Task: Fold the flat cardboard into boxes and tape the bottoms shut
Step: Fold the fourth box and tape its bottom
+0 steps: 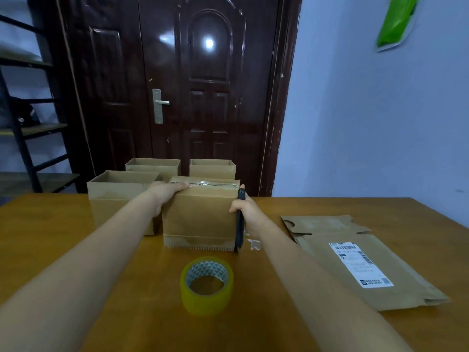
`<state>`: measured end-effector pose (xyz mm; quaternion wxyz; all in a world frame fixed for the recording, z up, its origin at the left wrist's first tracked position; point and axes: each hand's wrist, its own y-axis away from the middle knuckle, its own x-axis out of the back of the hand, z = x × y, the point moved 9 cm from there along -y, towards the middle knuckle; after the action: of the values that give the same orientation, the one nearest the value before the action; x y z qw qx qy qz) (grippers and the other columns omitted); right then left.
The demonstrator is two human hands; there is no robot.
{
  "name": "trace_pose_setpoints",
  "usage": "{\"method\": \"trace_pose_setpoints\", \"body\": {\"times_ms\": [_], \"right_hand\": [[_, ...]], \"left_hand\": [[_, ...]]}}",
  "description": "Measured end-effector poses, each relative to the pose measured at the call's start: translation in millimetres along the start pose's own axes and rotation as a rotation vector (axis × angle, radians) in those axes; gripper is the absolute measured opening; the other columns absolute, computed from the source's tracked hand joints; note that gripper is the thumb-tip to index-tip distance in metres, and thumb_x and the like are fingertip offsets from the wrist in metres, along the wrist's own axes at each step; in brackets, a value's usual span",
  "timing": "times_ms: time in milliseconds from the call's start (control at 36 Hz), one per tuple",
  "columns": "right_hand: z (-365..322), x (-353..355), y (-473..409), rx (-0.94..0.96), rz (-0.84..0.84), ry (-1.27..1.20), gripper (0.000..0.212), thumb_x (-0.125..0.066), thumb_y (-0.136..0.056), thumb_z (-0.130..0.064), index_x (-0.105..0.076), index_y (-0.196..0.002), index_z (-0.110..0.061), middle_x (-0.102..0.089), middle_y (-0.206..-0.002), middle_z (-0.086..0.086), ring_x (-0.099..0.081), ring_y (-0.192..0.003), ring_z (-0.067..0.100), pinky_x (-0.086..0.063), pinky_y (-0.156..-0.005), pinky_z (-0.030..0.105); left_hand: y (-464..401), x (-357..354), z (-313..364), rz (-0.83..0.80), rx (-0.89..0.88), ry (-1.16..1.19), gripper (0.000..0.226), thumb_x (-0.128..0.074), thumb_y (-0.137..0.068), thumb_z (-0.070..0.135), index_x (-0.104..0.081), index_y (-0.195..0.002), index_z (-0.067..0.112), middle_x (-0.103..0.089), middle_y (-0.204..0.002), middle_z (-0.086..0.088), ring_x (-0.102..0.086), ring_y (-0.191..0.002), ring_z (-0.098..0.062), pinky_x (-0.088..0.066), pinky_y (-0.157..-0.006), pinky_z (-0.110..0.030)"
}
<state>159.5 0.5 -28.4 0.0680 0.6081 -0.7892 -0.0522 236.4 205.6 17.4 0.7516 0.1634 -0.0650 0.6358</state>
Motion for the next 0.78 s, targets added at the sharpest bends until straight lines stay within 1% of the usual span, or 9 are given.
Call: {"method": "trace_pose_setpoints", "body": {"times_ms": [111, 222, 306, 361, 500, 583, 639, 694, 778], "right_hand": [[-8, 1, 16, -0.049, 0.028, -0.024, 0.102, -0.064, -0.055, -0.013, -0.028, -0.149, -0.017, -0.048, -0.130, 0.015, -0.047, -0.125, 0.039, -0.038, -0.106, 0.052], [-21, 9, 37, -0.056, -0.021, -0.202, 0.043, -0.046, -0.074, -0.007, -0.058, -0.114, -0.002, -0.062, -0.096, 0.013, -0.062, -0.081, 0.028, -0.054, -0.071, 0.037], [-31, 31, 36, 0.013, 0.014, -0.332, 0.038, -0.039, -0.084, -0.005, -0.059, -0.116, -0.002, -0.062, -0.087, 0.009, -0.062, -0.067, 0.020, -0.051, -0.060, 0.029], [-38, 43, 37, 0.038, 0.079, -0.434, 0.031, -0.043, -0.088, -0.009, -0.058, -0.114, -0.004, -0.061, -0.084, 0.006, -0.063, -0.057, 0.016, -0.050, -0.053, 0.025], [-50, 70, 43, 0.077, 0.250, -0.522, 0.023, -0.052, -0.096, -0.023, -0.065, -0.102, -0.006, -0.064, -0.093, 0.007, -0.059, -0.081, 0.019, -0.048, -0.062, 0.036], [-57, 83, 47, 0.094, 0.307, -0.458, 0.025, -0.049, -0.098, -0.028, -0.066, -0.090, -0.012, -0.063, -0.088, 0.003, -0.056, -0.069, 0.013, -0.048, -0.060, 0.033], [-57, 90, 51, 0.075, 0.332, -0.415, 0.027, -0.049, -0.098, -0.031, -0.065, -0.085, -0.014, -0.064, -0.087, 0.004, -0.058, -0.069, 0.016, -0.053, -0.064, 0.035], [-57, 97, 54, 0.063, 0.359, -0.369, 0.026, -0.050, -0.098, -0.032, -0.064, -0.086, -0.014, -0.064, -0.092, 0.007, -0.060, -0.076, 0.021, -0.054, -0.071, 0.037], [-62, 101, 58, 0.077, 0.381, -0.327, 0.028, -0.051, -0.098, -0.034, -0.059, -0.106, -0.009, -0.061, -0.093, 0.006, -0.060, -0.078, 0.023, -0.054, -0.070, 0.037]], "left_hand": [[6, -2, 3, 0.006, -0.015, 0.047, 0.073, -0.070, -0.082, 0.042, -0.043, -0.137, 0.002, -0.051, -0.133, -0.016, -0.049, -0.118, -0.034, -0.042, -0.093, -0.041], [15, 1, 2, 0.051, -0.029, 0.090, 0.054, -0.046, -0.098, 0.037, -0.039, -0.140, 0.004, -0.048, -0.137, -0.016, -0.046, -0.122, -0.034, -0.038, -0.101, -0.043], [21, 0, 2, 0.063, -0.040, 0.129, 0.049, -0.040, -0.101, 0.031, -0.039, -0.140, 0.002, -0.045, -0.139, -0.013, -0.041, -0.128, -0.033, -0.033, -0.109, -0.042], [27, -5, 10, 0.041, -0.079, 0.143, 0.041, -0.041, -0.101, 0.024, -0.044, -0.134, 0.000, -0.051, -0.121, -0.005, -0.048, -0.116, -0.028, -0.037, -0.098, -0.036], [46, -8, 32, 0.000, -0.184, 0.126, 0.006, -0.059, -0.089, 0.011, -0.062, -0.093, 0.008, -0.060, -0.094, -0.008, -0.055, -0.082, -0.022, -0.049, -0.083, -0.039], [55, -10, 44, -0.037, -0.252, 0.115, 0.021, -0.061, -0.083, 0.000, -0.062, -0.104, 0.003, -0.063, -0.092, -0.009, -0.056, -0.072, -0.015, -0.048, -0.061, -0.023], [60, -11, 49, -0.068, -0.270, 0.151, 0.028, -0.061, -0.080, -0.003, -0.058, -0.106, 0.007, -0.063, -0.094, -0.011, -0.059, -0.076, -0.018, -0.052, -0.063, -0.025], [60, -13, 48, -0.109, -0.260, 0.218, 0.012, -0.058, -0.081, 0.003, -0.059, -0.091, 0.008, -0.063, -0.092, -0.011, -0.059, -0.081, -0.021, -0.056, -0.073, -0.034], [63, -16, 47, -0.148, -0.213, 0.321, 0.011, -0.055, -0.082, 0.023, -0.061, -0.082, 0.013, -0.060, -0.084, -0.005, -0.056, -0.080, -0.022, -0.052, -0.091, -0.048]]}}
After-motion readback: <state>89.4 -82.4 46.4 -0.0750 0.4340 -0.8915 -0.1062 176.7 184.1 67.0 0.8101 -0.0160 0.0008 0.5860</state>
